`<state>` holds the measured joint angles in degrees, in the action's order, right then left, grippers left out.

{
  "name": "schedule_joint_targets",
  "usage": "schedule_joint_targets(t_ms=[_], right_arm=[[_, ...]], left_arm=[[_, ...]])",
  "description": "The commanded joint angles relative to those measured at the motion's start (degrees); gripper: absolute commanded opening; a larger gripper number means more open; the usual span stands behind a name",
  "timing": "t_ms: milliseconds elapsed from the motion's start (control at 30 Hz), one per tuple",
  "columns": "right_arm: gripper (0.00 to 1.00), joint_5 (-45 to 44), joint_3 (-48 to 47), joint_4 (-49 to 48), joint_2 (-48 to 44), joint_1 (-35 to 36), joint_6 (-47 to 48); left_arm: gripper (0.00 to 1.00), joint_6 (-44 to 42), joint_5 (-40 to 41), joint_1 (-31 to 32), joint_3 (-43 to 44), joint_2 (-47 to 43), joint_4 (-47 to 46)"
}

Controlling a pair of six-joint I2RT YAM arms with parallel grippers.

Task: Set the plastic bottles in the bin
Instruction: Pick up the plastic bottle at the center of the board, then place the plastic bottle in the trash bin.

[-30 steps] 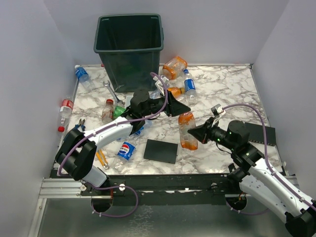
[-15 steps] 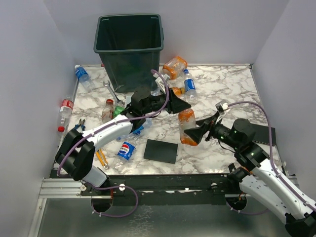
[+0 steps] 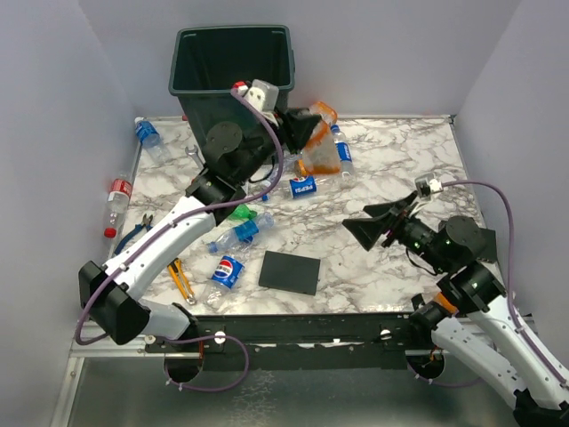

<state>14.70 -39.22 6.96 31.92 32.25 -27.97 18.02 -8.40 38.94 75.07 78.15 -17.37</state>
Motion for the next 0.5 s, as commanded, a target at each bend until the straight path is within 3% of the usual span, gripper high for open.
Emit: schedule_joint_targets(t_ms=[0,100,267,367,467], right_arm=[[1.0,-7.38,-0.16,1.96,-3.03,0.18,-1.96],[1.0,-10.62,2.98,0.83,-5.99,0.18,-3.43],[1.0,-12.84,7.24,0.31,-9.58,0.16,-5.29],[1.0,-12.86,9.57,0.62,-10.98,0.18,-6.95],[1.0,-13.74,10.94,1.84,-11.74,0.13,-8.14]], left_arm=[[0.0,-15.57,18.9,-1.55,8.82,1.21,-0.4],[0.0,-17.66,22.42,-5.43,17.05,5.64,-2.9],[0.0,-12.45,24.55,-13.41,31.01,15.66,-7.48],[0.0,-11.91,25.9,-15.79,34.01,20.33,-14.69],[0.0,-12.64,25.89,-16.77,38.87,26.02,-16.12]])
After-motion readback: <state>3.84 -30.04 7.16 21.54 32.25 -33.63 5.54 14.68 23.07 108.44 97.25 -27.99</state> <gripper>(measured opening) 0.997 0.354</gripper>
